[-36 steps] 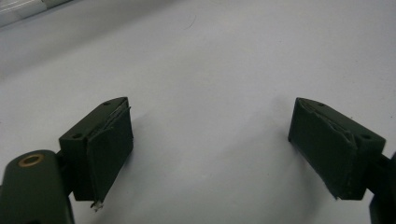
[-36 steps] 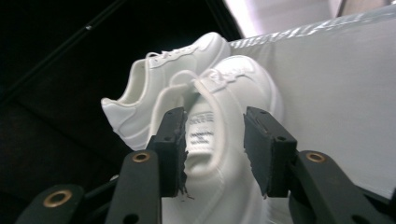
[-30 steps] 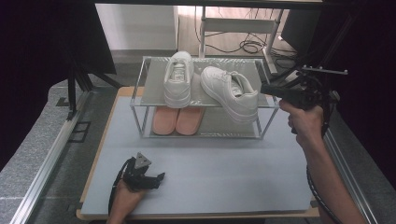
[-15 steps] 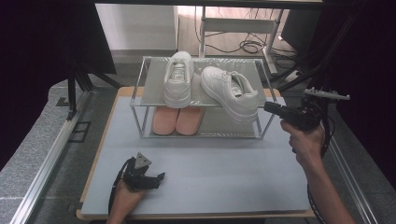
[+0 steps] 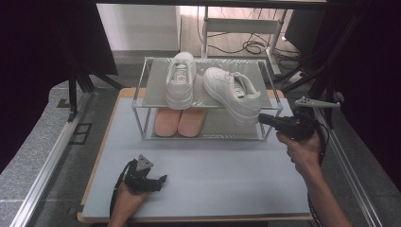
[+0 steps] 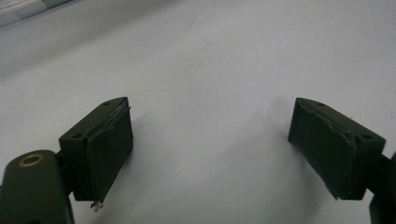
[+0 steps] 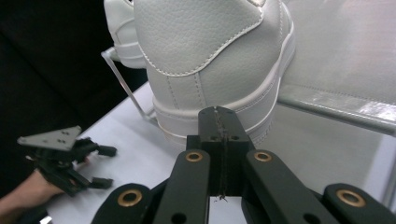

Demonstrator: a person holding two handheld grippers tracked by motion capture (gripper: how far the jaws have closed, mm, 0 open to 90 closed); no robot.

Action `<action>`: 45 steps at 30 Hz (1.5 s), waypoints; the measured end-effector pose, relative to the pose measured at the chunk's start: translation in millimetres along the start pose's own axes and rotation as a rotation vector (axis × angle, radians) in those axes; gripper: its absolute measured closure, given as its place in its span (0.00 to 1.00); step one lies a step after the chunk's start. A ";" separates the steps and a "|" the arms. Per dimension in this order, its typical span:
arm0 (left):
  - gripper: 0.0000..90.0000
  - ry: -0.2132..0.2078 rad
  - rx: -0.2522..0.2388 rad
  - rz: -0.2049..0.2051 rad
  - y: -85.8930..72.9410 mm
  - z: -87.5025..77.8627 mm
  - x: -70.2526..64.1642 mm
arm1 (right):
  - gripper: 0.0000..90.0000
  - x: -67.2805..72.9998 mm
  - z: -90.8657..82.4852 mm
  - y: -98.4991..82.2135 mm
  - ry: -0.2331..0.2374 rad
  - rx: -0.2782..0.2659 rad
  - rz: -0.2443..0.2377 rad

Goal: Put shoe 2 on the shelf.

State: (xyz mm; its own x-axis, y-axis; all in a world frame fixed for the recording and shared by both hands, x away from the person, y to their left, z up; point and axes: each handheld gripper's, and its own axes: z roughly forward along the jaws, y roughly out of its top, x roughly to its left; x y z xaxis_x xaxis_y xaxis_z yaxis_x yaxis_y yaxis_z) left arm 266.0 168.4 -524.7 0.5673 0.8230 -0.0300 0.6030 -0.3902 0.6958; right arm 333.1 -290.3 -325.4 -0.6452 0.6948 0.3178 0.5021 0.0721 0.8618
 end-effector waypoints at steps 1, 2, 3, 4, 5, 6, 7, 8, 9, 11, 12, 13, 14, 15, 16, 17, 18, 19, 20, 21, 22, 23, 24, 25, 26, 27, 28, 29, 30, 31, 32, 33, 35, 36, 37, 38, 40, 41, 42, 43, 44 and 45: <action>0.15 0.000 0.000 -0.001 0.0 0.0 0.1 | 1.00 -1.0 0.1 -0.1 0.007 -0.004 0.004; 0.15 0.000 0.000 0.000 0.0 0.0 0.1 | 1.00 -1.6 0.3 -0.4 0.011 -0.003 0.007; 0.15 0.000 0.001 0.000 0.0 0.0 0.1 | 1.00 -1.6 0.8 -0.6 0.013 -0.006 0.011; 0.15 0.000 0.000 0.000 0.0 0.0 0.1 | 1.00 -1.4 0.8 -0.6 0.013 -0.008 0.012; 0.15 0.000 0.001 0.000 0.0 0.0 0.1 | 1.00 -1.3 1.0 -0.5 0.012 -0.010 0.011; 0.15 0.000 0.001 0.000 0.0 0.0 0.1 | 1.00 -1.0 1.2 -0.2 0.012 -0.009 0.008; 0.15 0.000 -0.001 0.000 0.0 0.1 0.0 | 1.00 -0.5 1.7 0.0 0.013 -0.007 0.010; 0.15 0.000 -0.002 -0.001 0.0 0.1 0.0 | 1.00 -0.4 3.0 0.1 0.020 -0.009 0.009; 0.15 0.000 -0.002 -0.001 0.0 0.2 0.0 | 1.00 -0.2 4.0 0.3 0.025 -0.006 0.008; 0.15 0.000 -0.002 -0.001 0.0 0.2 0.0 | 1.00 0.5 6.1 0.6 0.031 -0.010 0.008; 0.15 0.000 -0.002 -0.001 0.0 0.2 -0.1 | 1.00 0.6 7.0 1.1 0.035 -0.010 0.010; 0.15 0.000 -0.002 -0.001 0.0 0.2 0.0 | 1.00 0.6 7.6 1.4 0.038 -0.007 0.010; 0.15 0.000 -0.002 -0.001 0.0 0.2 -0.1 | 1.00 1.0 9.6 1.5 0.043 -0.007 0.012; 0.15 0.000 -0.002 -0.001 0.0 0.2 0.0 | 1.00 1.3 11.1 1.7 0.044 -0.001 0.009; 0.15 0.000 -0.002 -0.001 0.0 0.2 0.0 | 1.00 1.7 13.0 1.9 0.048 -0.005 0.008; 0.15 0.000 -0.002 0.000 0.0 0.1 -0.1 | 1.00 2.2 15.1 2.7 0.054 -0.009 0.012; 0.15 0.000 -0.002 -0.001 0.0 0.1 0.0 | 1.00 2.5 17.1 3.4 0.056 -0.003 0.008; 0.15 0.000 -0.001 -0.001 0.0 0.1 0.0 | 1.00 2.9 18.9 3.8 0.055 -0.001 0.006; 0.15 0.000 -0.002 -0.001 0.0 0.1 0.0 | 1.00 3.4 21.5 4.1 0.057 -0.005 0.008; 0.15 0.000 -0.001 0.000 0.0 0.1 0.0 | 1.00 3.7 25.3 5.2 0.064 -0.002 0.013; 0.15 0.000 -0.002 -0.001 0.0 0.1 0.1 | 1.00 3.6 27.2 5.7 0.068 -0.002 0.010; 0.15 0.000 -0.002 0.000 0.0 0.1 0.0 | 1.00 4.0 30.1 6.4 0.068 -0.003 0.014; 0.15 0.000 -0.002 0.000 0.0 0.1 0.0 | 1.00 4.4 32.9 7.1 0.072 0.000 0.013; 0.15 -0.001 -0.002 -0.001 -0.1 0.1 0.0 | 1.00 4.5 35.1 7.6 0.077 -0.007 0.016; 0.15 0.001 -0.002 0.001 0.0 0.1 -0.1 | 1.00 4.9 38.9 8.5 0.077 0.000 0.016; 0.15 -0.001 -0.002 -0.001 0.0 0.1 0.1 | 1.00 5.0 40.6 9.0 0.082 -0.007 0.016; 0.15 0.000 -0.002 -0.001 -0.1 0.1 -0.1 | 1.00 4.8 42.2 10.1 0.083 -0.006 0.017; 0.15 0.001 -0.002 0.001 0.0 0.0 0.0 | 1.00 5.3 45.3 10.8 0.078 0.001 0.009; 0.15 -0.001 -0.002 -0.002 0.0 0.2 0.1 | 1.00 5.8 47.8 11.2 0.076 -0.005 0.008; 0.15 0.001 -0.002 0.001 -0.1 0.1 0.0 | 1.00 6.0 50.2 12.1 0.075 -0.002 0.011; 0.15 0.000 -0.002 -0.001 -0.1 0.1 0.0 | 1.00 6.3 53.1 12.8 0.079 -0.002 0.008; 0.15 0.000 -0.002 -0.001 -0.1 0.1 -0.1 | 1.00 6.6 55.9 13.8 0.077 -0.003 0.009; 0.15 0.000 -0.002 -0.001 -0.1 0.2 0.0 | 1.00 7.0 60.8 15.0 0.079 -0.006 0.010; 0.15 0.001 -0.002 0.000 -0.1 0.1 -0.1 | 1.00 7.0 63.2 15.8 0.080 -0.002 0.012; 0.15 0.000 -0.002 -0.001 0.0 0.1 0.1 | 1.00 7.3 65.2 16.1 0.079 -0.001 0.010; 0.15 0.000 -0.002 0.000 -0.1 0.1 0.0 | 1.00 7.1 67.1 16.9 0.081 -0.006 0.013; 0.15 0.000 -0.002 0.000 0.0 0.1 0.1 | 1.00 7.9 72.0 18.0 0.076 -0.003 0.008; 0.15 0.000 -0.002 0.000 -0.1 0.1 0.0 | 1.00 8.0 72.9 18.5 0.076 -0.008 0.012; 0.15 0.001 -0.003 0.000 -0.2 0.1 0.0 | 1.00 8.6 76.0 19.5 0.074 0.004 0.004; 0.15 -0.001 -0.003 -0.002 0.0 0.2 0.1 | 1.00 9.4 77.5 19.6 0.069 -0.001 -0.002; 0.15 0.000 -0.003 -0.001 -0.1 0.2 0.0 | 1.00 10.2 78.7 20.6 0.067 -0.003 -0.001; 0.15 0.001 -0.003 -0.001 -0.2 0.1 0.0 | 1.00 10.7 81.1 21.4 0.067 0.007 -0.009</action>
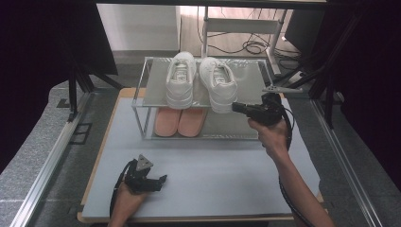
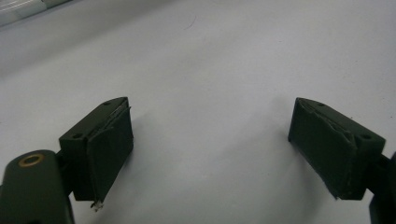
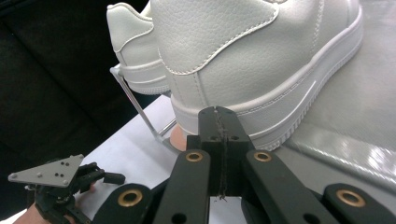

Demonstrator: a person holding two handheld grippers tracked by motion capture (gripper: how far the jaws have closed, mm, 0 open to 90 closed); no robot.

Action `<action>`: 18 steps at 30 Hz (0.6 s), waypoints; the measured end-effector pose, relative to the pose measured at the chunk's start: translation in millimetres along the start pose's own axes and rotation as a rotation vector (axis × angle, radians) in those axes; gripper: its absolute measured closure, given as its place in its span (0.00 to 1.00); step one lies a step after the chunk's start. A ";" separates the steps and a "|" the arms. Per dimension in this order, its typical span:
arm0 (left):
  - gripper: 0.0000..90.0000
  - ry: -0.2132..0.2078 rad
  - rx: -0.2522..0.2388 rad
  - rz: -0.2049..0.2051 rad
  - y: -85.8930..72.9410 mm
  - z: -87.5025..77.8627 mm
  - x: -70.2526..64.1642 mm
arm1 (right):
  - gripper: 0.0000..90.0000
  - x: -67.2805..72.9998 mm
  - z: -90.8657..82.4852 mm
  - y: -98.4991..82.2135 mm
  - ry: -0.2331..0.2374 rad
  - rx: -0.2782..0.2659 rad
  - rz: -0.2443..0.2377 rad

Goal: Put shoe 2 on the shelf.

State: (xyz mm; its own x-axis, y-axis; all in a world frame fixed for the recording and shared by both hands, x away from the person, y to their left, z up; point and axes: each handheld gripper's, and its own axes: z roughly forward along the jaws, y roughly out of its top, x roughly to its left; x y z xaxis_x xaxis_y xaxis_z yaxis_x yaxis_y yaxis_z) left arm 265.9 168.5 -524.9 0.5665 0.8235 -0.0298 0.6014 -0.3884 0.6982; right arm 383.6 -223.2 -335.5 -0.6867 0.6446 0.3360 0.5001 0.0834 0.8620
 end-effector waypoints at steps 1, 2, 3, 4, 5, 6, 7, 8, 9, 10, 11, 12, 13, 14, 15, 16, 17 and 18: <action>0.15 -0.001 0.001 -0.001 0.1 0.1 0.1 | 1.00 0.7 1.4 0.2 -0.004 -0.005 -0.002; 0.15 -0.001 0.000 0.000 0.0 0.1 -0.1 | 1.00 1.3 2.5 1.2 -0.003 -0.009 0.001; 0.15 0.000 0.000 0.000 0.0 0.0 0.0 | 1.00 2.0 5.6 2.3 -0.002 0.005 -0.004; 0.15 -0.001 0.001 -0.001 0.1 0.1 0.0 | 1.00 2.9 7.4 2.7 -0.006 -0.002 -0.004; 0.15 0.000 0.000 0.000 0.0 0.0 -0.1 | 1.00 3.1 9.1 3.7 0.002 -0.002 0.001; 0.15 0.000 0.000 0.001 0.0 0.0 0.0 | 1.00 3.5 12.2 4.1 0.005 0.006 -0.001; 0.15 -0.001 0.001 -0.001 0.1 0.1 0.1 | 1.00 4.0 13.9 4.1 0.003 0.002 -0.003; 0.15 -0.001 0.001 0.000 0.0 0.0 0.0 | 1.00 4.7 15.6 4.8 0.004 0.000 -0.001; 0.15 -0.001 0.000 0.000 0.0 0.0 0.1 | 1.00 5.1 18.1 5.5 0.011 0.007 0.000; 0.15 -0.001 0.001 0.000 0.1 0.1 0.1 | 1.00 6.0 20.4 5.7 0.012 0.004 -0.001; 0.15 -0.001 0.001 0.000 0.0 0.1 0.0 | 1.00 6.7 22.2 6.6 0.013 0.004 -0.001; 0.15 -0.001 0.001 0.000 0.0 0.0 0.1 | 1.00 7.8 24.8 7.3 0.016 0.012 -0.004; 0.15 -0.001 0.001 0.000 0.1 0.0 0.0 | 1.00 9.1 27.1 7.7 0.015 0.012 -0.006; 0.15 -0.001 0.001 0.000 0.0 0.0 0.0 | 1.00 9.9 29.0 8.5 0.017 0.013 -0.007; 0.15 -0.002 0.000 0.000 0.0 0.0 0.0 | 1.00 11.2 32.0 9.1 0.022 0.019 -0.008; 0.15 -0.002 -0.001 -0.002 0.1 0.1 -0.1 | 1.00 12.4 34.4 9.3 0.023 0.019 -0.010; 0.15 -0.002 -0.001 -0.001 0.0 0.1 -0.1 | 1.00 13.6 37.2 9.9 0.028 0.021 -0.010; 0.15 -0.002 -0.001 -0.001 0.0 0.1 -0.1 | 1.00 14.4 38.9 10.2 0.031 0.022 -0.010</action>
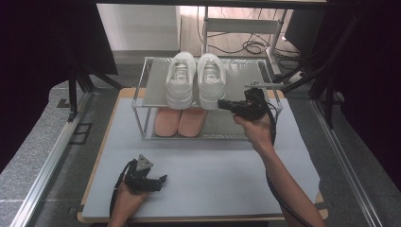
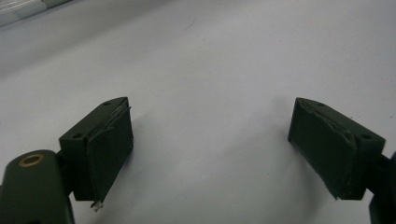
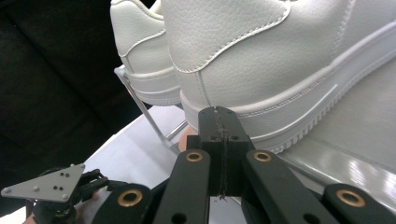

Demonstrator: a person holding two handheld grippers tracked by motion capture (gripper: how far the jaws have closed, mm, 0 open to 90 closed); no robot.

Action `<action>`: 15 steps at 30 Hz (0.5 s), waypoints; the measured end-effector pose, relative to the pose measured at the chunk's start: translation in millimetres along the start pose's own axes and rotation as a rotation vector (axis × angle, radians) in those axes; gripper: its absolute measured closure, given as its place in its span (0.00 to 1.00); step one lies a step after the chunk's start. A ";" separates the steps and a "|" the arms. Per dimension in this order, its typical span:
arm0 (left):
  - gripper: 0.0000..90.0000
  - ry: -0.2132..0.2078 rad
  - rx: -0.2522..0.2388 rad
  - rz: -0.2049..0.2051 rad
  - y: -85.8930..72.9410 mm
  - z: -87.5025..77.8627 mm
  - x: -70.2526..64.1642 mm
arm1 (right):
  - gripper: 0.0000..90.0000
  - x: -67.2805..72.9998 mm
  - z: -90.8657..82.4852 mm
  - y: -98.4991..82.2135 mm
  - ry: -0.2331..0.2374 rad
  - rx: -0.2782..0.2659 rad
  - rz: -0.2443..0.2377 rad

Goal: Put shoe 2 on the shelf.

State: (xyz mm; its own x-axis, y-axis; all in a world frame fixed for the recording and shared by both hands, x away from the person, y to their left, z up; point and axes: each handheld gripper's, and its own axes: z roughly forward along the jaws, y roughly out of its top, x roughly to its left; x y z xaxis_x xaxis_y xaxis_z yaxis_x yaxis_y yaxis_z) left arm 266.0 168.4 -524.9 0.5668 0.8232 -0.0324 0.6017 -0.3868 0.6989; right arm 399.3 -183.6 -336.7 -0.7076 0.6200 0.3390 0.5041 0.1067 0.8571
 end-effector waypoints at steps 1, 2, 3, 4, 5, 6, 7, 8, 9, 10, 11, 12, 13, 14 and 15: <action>0.15 0.000 0.000 0.000 0.0 0.0 0.0 | 1.00 0.9 1.6 0.3 0.002 0.001 0.000; 0.15 0.000 0.000 0.000 0.0 0.0 0.0 | 1.00 2.3 3.9 0.6 0.001 0.007 -0.003; 0.15 0.000 0.000 -0.001 0.0 0.0 0.1 | 1.00 3.3 5.6 0.8 0.003 0.003 -0.005; 0.15 0.000 0.000 0.000 0.0 0.0 0.0 | 1.00 3.9 6.7 1.3 0.005 0.004 -0.007; 0.15 -0.001 0.000 -0.001 0.0 0.0 0.1 | 1.00 4.5 7.6 1.6 0.006 0.005 -0.008; 0.15 0.000 0.000 0.000 0.1 0.0 -0.1 | 1.00 4.9 8.3 1.7 0.005 0.004 -0.011; 0.15 0.000 0.000 -0.001 0.0 0.0 0.0 | 1.00 5.2 8.7 1.8 0.005 0.004 -0.012; 0.15 0.000 0.000 0.000 0.1 0.0 0.0 | 1.00 5.3 9.3 1.8 0.008 0.002 -0.011; 0.15 0.000 0.000 0.000 0.1 0.0 0.0 | 1.00 5.6 10.6 1.7 0.012 0.001 -0.007; 0.15 0.000 0.000 -0.001 0.1 0.0 0.0 | 1.00 6.5 12.7 1.4 0.017 -0.003 -0.010; 0.15 0.001 0.000 0.000 0.0 0.0 -0.1 | 1.00 7.3 14.0 1.4 0.018 0.000 -0.012; 0.15 0.000 0.001 0.000 0.1 0.0 0.0 | 1.00 8.4 15.5 1.5 0.020 -0.001 -0.017; 0.15 0.001 0.001 0.000 0.1 0.0 0.0 | 1.00 9.9 17.4 1.9 0.018 0.002 -0.022; 0.15 0.000 0.000 -0.001 0.1 0.0 0.1 | 1.00 10.7 18.4 2.1 0.015 0.003 -0.024; 0.15 0.000 0.000 0.000 0.0 0.0 0.0 | 1.00 11.8 19.3 2.3 0.012 0.004 -0.029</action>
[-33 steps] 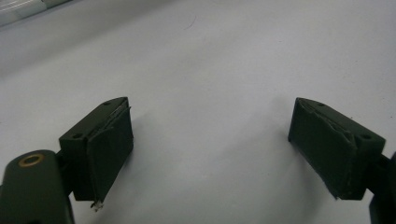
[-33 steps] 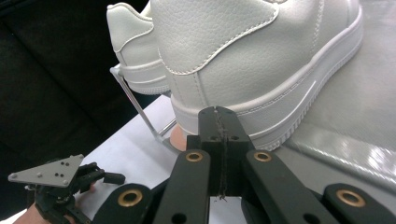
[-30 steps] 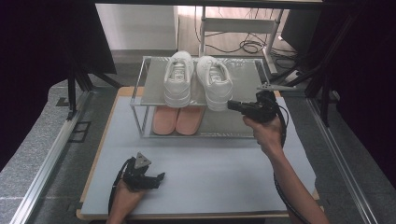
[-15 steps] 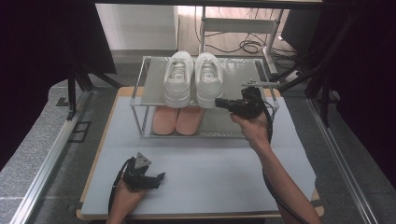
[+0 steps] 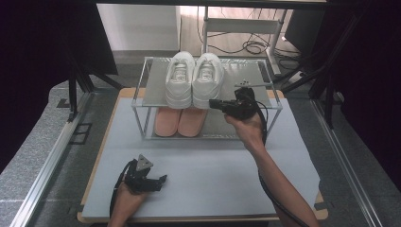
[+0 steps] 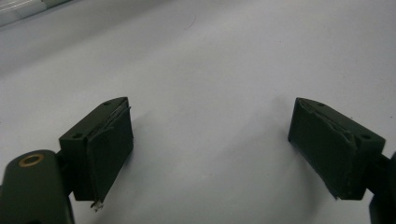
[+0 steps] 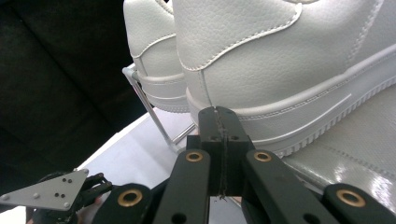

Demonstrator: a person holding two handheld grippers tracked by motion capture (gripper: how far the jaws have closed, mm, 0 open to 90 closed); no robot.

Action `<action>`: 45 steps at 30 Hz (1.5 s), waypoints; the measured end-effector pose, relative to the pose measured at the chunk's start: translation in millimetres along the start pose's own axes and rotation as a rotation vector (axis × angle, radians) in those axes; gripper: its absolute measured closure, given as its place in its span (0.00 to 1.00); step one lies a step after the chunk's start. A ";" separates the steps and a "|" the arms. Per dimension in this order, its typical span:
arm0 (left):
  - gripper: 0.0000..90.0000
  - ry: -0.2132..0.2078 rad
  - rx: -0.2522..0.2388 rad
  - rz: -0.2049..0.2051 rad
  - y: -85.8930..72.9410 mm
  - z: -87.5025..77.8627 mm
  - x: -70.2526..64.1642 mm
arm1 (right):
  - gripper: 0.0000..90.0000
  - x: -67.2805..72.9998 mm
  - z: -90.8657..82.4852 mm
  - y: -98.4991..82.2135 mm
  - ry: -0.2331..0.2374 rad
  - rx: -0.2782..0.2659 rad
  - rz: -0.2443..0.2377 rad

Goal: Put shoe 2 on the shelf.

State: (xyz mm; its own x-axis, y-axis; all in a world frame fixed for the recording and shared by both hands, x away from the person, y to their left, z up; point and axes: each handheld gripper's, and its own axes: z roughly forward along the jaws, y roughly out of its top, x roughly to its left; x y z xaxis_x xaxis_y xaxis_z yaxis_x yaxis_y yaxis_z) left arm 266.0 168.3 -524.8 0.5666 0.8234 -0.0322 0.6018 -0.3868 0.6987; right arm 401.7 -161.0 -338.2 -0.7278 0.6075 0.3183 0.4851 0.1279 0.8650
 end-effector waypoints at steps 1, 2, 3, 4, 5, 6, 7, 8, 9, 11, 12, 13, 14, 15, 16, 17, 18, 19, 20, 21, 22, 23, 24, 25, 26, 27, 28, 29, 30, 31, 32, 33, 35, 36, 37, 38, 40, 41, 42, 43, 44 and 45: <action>0.15 0.000 0.000 0.000 0.0 0.0 0.0 | 1.00 0.6 0.3 0.3 -0.005 -0.001 -0.008; 0.15 0.000 0.000 0.000 0.0 0.0 0.0 | 1.00 0.4 0.1 0.6 -0.006 0.001 -0.007; 0.15 0.000 0.000 -0.001 0.0 0.0 0.1 | 1.00 0.1 -0.1 0.5 -0.002 0.002 -0.004; 0.15 0.000 0.000 0.000 0.0 0.0 0.0 | 1.00 -0.3 -0.4 0.1 0.001 0.003 -0.005; 0.15 0.000 0.000 0.000 0.0 0.0 0.0 | 1.00 -0.5 -0.7 -0.6 0.002 0.000 -0.004; 0.15 0.000 0.000 0.000 0.0 -0.1 0.0 | 1.00 -0.5 -1.0 -1.2 0.003 -0.001 0.001; 0.15 0.000 0.000 0.000 -0.1 0.0 0.0 | 1.00 -0.4 -1.3 -1.6 0.004 -0.002 0.003; 0.15 0.000 0.000 0.000 -0.1 -0.1 0.0 | 1.00 -0.2 -1.6 -1.7 0.003 -0.001 0.000; 0.15 0.000 0.000 0.000 -0.1 -0.1 0.0 | 1.00 0.0 -1.9 -1.6 0.002 0.001 -0.002; 0.15 0.000 0.000 0.000 -0.1 -0.1 0.0 | 0.98 0.1 -3.0 -1.5 0.004 0.008 -0.003; 0.15 0.000 0.000 0.000 -0.1 -0.1 0.0 | 0.97 0.2 -3.6 -1.5 0.002 0.010 -0.006; 0.15 0.000 0.000 0.000 -0.1 -0.1 0.0 | 0.96 0.4 -4.2 -1.7 0.000 0.011 -0.008; 0.15 0.000 0.000 0.000 -0.1 -0.1 0.0 | 0.95 0.7 -5.0 -2.0 -0.006 0.015 -0.011; 0.15 0.000 0.000 0.000 -0.1 -0.1 -0.1 | 0.95 0.6 -5.4 -2.3 -0.009 0.017 -0.013; 0.15 0.000 0.000 0.000 -0.1 -0.1 -0.1 | 0.94 0.2 -6.4 -3.1 -0.009 0.018 -0.013; 0.15 0.000 0.000 0.000 -0.1 -0.1 0.0 | 0.93 -0.1 -7.2 -3.8 -0.008 0.018 -0.012; 0.15 0.000 0.000 0.000 -0.1 0.0 0.0 | 0.92 -0.3 -8.6 -4.9 -0.012 0.020 -0.016; 0.15 -0.001 0.000 0.000 -0.1 0.0 0.0 | 0.90 -0.3 -9.8 -5.9 -0.018 0.024 -0.022; 0.15 0.000 0.000 0.001 -0.1 -0.1 0.0 | 0.89 -0.2 -11.1 -7.0 -0.025 0.027 -0.028; 0.15 0.000 -0.001 0.000 -0.1 -0.1 -0.1 | 0.87 -0.1 -12.5 -8.0 -0.030 0.029 -0.034; 0.15 0.000 0.000 0.000 -0.1 -0.1 -0.1 | 0.85 -0.1 -13.7 -8.6 -0.034 0.030 -0.039; 0.15 0.000 0.000 0.000 -0.1 -0.1 -0.1 | 0.82 -0.1 -15.3 -9.3 -0.040 0.032 -0.044; 0.15 0.000 0.000 0.000 -0.1 -0.1 -0.1 | 0.80 0.1 -17.3 -10.1 -0.043 0.037 -0.048; 0.15 0.000 0.000 0.000 -0.1 -0.1 -0.1 | 0.77 0.6 -18.9 -11.0 -0.046 0.035 -0.052; 0.15 0.000 0.000 0.000 -0.1 -0.1 -0.1 | 0.75 1.0 -20.7 -11.7 -0.052 0.035 -0.063; 0.15 0.001 0.001 0.000 -0.1 -0.2 -0.1 | 0.72 1.7 -22.5 -12.5 -0.059 0.035 -0.072; 0.15 0.000 0.001 0.000 -0.1 -0.2 -0.1 | 0.70 2.6 -23.9 -13.7 -0.066 0.034 -0.081; 0.15 0.000 0.001 0.000 0.0 -0.2 -0.1 | 0.68 3.3 -25.6 -14.6 -0.074 0.036 -0.093; 0.15 0.000 0.001 0.000 -0.1 -0.2 -0.1 | 0.67 4.1 -27.2 -15.6 -0.082 0.035 -0.106; 0.15 0.000 0.001 0.001 -0.1 -0.2 -0.1 | 0.65 4.7 -28.4 -16.5 -0.087 0.036 -0.113; 0.15 0.000 0.001 0.001 -0.1 -0.2 -0.1 | 0.64 5.5 -30.3 -18.0 -0.092 0.037 -0.123; 0.15 0.001 0.001 0.000 -0.1 -0.2 -0.1 | 0.62 5.7 -31.2 -19.0 -0.094 0.038 -0.130; 0.15 0.001 0.001 0.001 -0.1 -0.2 -0.1 | 0.60 6.5 -33.7 -21.8 -0.101 0.045 -0.144; 0.15 0.001 0.001 0.000 -0.1 -0.2 -0.1 | 0.58 6.8 -35.0 -23.7 -0.107 0.052 -0.157; 0.15 0.001 0.001 0.000 -0.1 -0.2 -0.1 | 0.57 7.2 -36.0 -25.4 -0.115 0.056 -0.168; 0.15 0.001 0.001 0.000 -0.1 -0.2 -0.1 | 0.56 7.6 -37.0 -27.0 -0.122 0.060 -0.178; 0.15 0.001 0.001 0.000 -0.1 -0.2 -0.1 | 0.54 7.9 -38.7 -29.9 -0.130 0.069 -0.194; 0.15 0.001 0.001 0.001 -0.1 -0.2 -0.1 | 0.52 8.1 -39.6 -31.6 -0.136 0.072 -0.204; 0.15 0.001 0.001 0.000 -0.1 -0.2 -0.1 | 0.51 8.5 -40.6 -33.1 -0.144 0.074 -0.212; 0.15 0.001 0.001 0.000 -0.1 -0.2 -0.1 | 0.50 8.9 -41.8 -34.7 -0.148 0.077 -0.217; 0.15 0.001 0.001 0.001 -0.1 -0.2 -0.1 | 0.48 8.9 -43.0 -36.1 -0.152 0.079 -0.225; 0.15 0.001 0.001 0.000 -0.1 -0.2 -0.1 | 0.47 9.0 -44.6 -38.0 -0.151 0.084 -0.229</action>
State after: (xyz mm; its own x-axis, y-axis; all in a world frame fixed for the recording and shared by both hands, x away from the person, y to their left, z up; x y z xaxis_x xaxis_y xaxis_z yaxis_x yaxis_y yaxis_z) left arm 265.8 168.3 -524.7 0.5664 0.8235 -0.0316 0.6023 -0.3875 0.6979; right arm 355.1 -195.3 -350.9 -0.7459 0.6641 0.0518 0.3593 0.3356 0.8708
